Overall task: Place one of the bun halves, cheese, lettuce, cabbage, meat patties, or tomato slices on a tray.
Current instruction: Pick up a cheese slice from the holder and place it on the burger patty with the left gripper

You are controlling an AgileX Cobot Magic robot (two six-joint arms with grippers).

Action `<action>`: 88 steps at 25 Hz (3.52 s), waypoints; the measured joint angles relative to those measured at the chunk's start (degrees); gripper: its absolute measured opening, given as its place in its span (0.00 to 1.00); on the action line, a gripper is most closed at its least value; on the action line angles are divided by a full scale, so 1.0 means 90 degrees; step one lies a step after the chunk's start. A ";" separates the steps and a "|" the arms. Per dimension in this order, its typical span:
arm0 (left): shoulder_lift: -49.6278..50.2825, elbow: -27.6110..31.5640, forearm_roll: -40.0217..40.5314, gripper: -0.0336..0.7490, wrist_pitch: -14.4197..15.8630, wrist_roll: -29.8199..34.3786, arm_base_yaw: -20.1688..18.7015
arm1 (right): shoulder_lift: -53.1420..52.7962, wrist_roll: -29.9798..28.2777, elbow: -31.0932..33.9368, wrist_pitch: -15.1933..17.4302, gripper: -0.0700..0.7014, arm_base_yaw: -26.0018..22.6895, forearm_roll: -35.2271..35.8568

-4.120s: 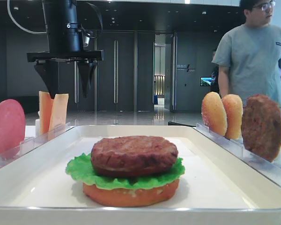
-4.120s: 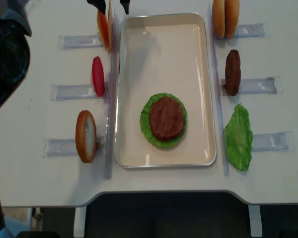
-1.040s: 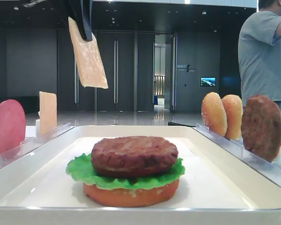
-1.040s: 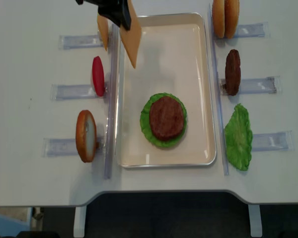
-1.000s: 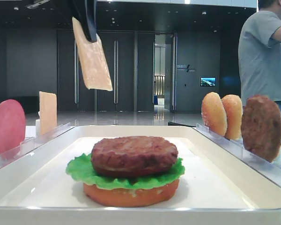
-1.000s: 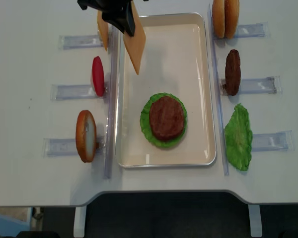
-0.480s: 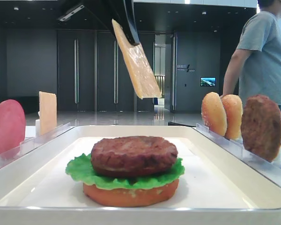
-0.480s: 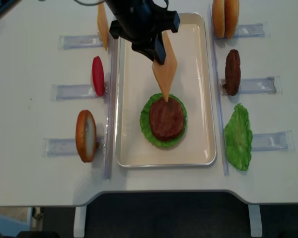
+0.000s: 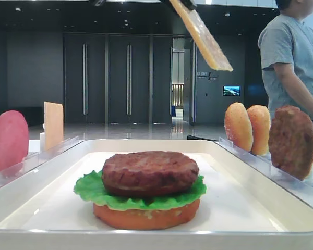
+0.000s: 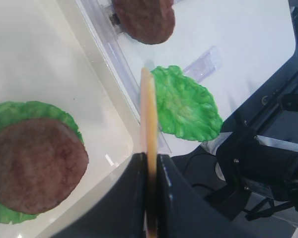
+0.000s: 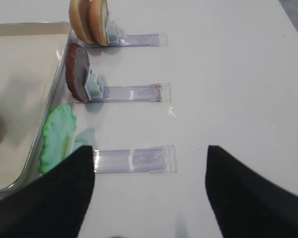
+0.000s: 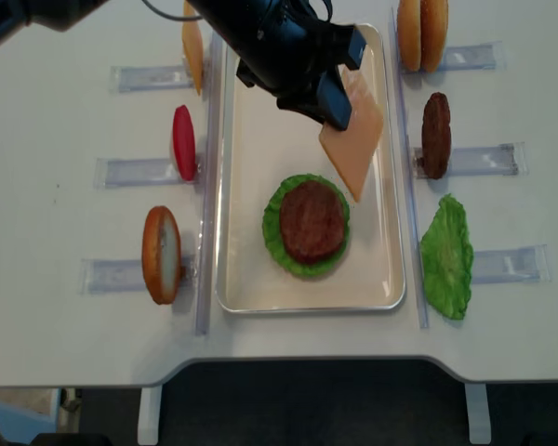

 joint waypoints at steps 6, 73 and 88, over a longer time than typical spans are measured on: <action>0.0000 0.0344 -0.0344 0.07 -0.0045 0.0438 0.0000 | 0.0000 0.0000 0.0000 0.0000 0.69 0.0000 0.0000; 0.0200 0.1999 -0.0622 0.07 -0.0959 0.1683 0.0241 | 0.0000 0.0008 0.0000 0.0000 0.69 0.0000 0.0000; 0.0200 0.1999 0.0093 0.07 -0.0916 0.1125 0.0241 | 0.0000 0.0008 0.0000 0.0000 0.69 0.0000 0.0000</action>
